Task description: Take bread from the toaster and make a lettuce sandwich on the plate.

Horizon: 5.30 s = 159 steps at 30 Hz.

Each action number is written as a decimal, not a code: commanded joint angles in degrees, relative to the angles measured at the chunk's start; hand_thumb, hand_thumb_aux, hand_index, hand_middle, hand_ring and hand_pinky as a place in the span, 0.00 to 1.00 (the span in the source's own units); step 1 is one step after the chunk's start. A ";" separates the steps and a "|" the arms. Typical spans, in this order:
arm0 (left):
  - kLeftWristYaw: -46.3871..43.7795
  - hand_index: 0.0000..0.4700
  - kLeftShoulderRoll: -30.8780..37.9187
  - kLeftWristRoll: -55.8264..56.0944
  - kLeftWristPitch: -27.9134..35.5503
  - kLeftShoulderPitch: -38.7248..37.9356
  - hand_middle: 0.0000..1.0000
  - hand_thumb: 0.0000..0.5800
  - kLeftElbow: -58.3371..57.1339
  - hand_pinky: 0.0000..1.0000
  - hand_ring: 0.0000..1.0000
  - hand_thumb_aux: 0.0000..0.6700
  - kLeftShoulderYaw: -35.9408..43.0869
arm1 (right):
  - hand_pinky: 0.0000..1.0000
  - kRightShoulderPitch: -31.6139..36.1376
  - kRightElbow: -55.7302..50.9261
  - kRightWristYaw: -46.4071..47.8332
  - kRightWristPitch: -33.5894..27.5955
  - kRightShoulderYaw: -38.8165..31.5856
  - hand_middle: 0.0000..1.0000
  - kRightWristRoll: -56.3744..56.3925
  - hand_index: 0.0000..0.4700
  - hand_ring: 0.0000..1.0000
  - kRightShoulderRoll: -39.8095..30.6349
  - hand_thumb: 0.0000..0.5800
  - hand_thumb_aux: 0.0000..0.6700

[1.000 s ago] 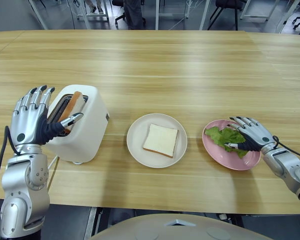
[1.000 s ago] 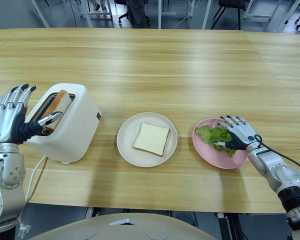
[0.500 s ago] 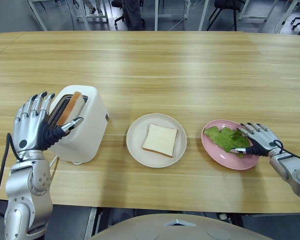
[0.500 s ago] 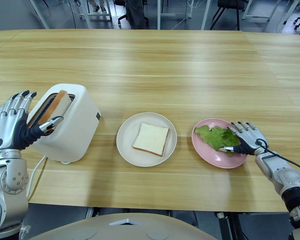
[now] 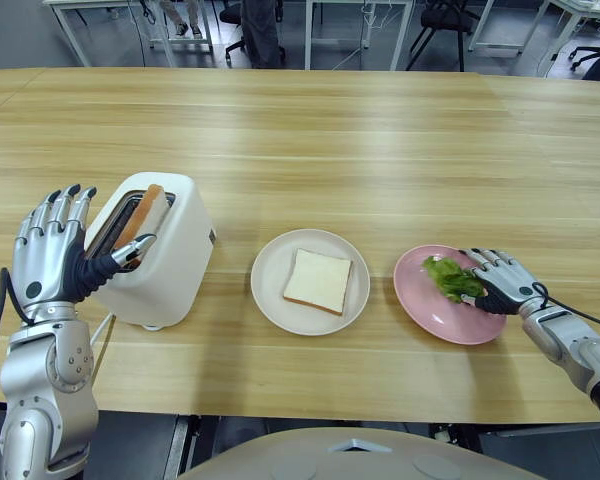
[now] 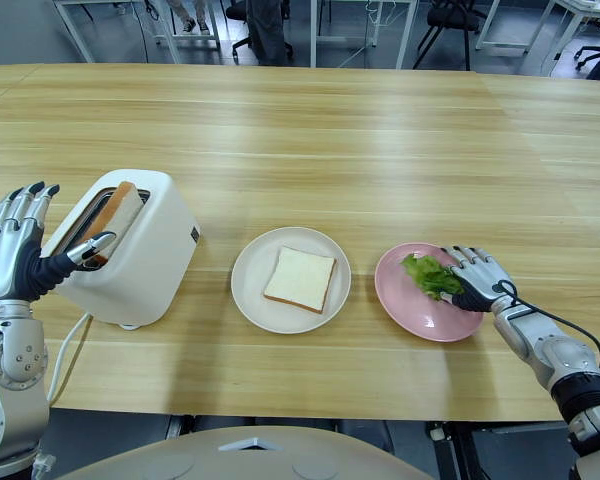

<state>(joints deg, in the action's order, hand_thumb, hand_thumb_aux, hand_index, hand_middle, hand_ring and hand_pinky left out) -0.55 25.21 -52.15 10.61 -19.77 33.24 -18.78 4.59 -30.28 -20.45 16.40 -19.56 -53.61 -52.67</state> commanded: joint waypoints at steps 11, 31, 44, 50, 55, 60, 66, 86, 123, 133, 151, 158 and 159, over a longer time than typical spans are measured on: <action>-0.67 0.00 0.00 -0.92 0.94 0.18 0.00 0.00 -2.41 0.00 0.00 0.00 0.11 | 0.00 -1.17 7.65 -3.59 2.97 3.06 0.00 2.15 0.98 0.00 -1.30 1.00 1.00; -6.00 0.00 2.36 -1.66 6.43 5.61 0.00 0.00 -18.94 0.00 0.00 0.00 8.95 | 0.00 0.14 27.38 3.18 5.70 4.29 0.00 3.31 0.98 0.00 10.24 1.00 1.00; -3.16 0.98 4.42 0.57 4.83 11.27 0.00 1.00 -20.97 0.00 0.00 1.00 10.70 | 0.00 8.71 20.64 6.95 6.85 -6.45 0.00 -2.56 0.98 0.00 21.71 1.00 1.00; -1.24 0.98 4.30 2.90 2.86 11.76 0.08 1.00 -19.36 0.08 0.08 1.00 10.64 | 0.00 12.14 14.65 6.04 6.28 -8.52 0.00 -4.13 0.98 0.00 23.38 1.00 1.00; -0.60 0.98 4.25 4.22 1.31 12.01 0.60 1.00 -17.68 0.60 0.60 1.00 10.83 | 0.00 14.10 11.16 5.51 4.90 -8.61 0.00 -4.94 0.98 0.00 23.40 1.00 1.00; 1.78 0.98 3.70 5.95 -1.19 12.65 1.00 1.00 -17.42 1.00 1.00 1.00 10.58 | 0.00 15.18 10.58 7.15 3.44 -8.94 0.00 -5.04 0.98 0.00 23.26 1.00 1.00; 4.22 0.98 3.46 8.61 -3.61 13.55 1.00 1.00 -15.32 1.00 1.00 1.00 8.77 | 0.00 16.28 12.74 9.16 2.09 -8.70 0.00 -4.97 0.98 0.00 22.71 1.00 1.00; 5.39 0.98 4.28 9.37 -5.60 12.68 1.00 1.00 -8.14 1.00 1.00 1.00 4.30 | 0.00 20.58 16.06 24.59 0.45 -10.43 0.00 -6.02 0.00 0.00 21.86 0.00 0.00; -13.64 0.98 -12.98 34.75 -8.50 27.02 1.00 1.00 -16.47 1.00 1.00 1.00 29.17 | 0.00 -4.01 33.15 -21.74 18.92 8.25 0.00 -10.09 0.00 0.00 13.40 0.00 0.00; -19.35 0.98 -17.00 44.27 -9.65 29.62 1.00 1.00 -38.29 1.00 1.00 1.00 30.44 | 0.00 -4.25 31.94 -20.72 18.87 -0.40 0.00 -17.03 0.00 0.00 12.95 0.00 0.00; -11.21 0.98 -18.54 40.81 -18.47 34.75 1.00 1.00 -60.31 1.00 1.00 1.00 31.07 | 0.00 3.25 17.09 -1.43 12.24 -10.04 0.00 -14.24 0.00 0.00 19.92 0.00 0.00; -5.95 0.98 -16.54 33.50 -21.20 36.37 1.00 1.00 -63.87 1.00 1.00 1.00 34.34 | 0.00 6.17 10.94 12.92 10.17 -13.40 0.00 -10.23 0.00 0.00 22.20 0.00 0.00; -3.83 0.98 -15.87 31.10 -21.96 36.80 1.00 1.00 -64.12 1.00 1.00 1.00 35.30 | 0.00 6.46 10.02 15.15 9.93 -13.86 0.00 -9.36 0.00 0.00 22.34 0.00 0.00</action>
<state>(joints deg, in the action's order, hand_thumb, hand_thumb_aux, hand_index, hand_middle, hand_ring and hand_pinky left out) -6.88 8.53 -16.36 -9.22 16.57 -29.57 13.47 11.66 -14.79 -13.10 28.27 -31.12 -63.49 -29.99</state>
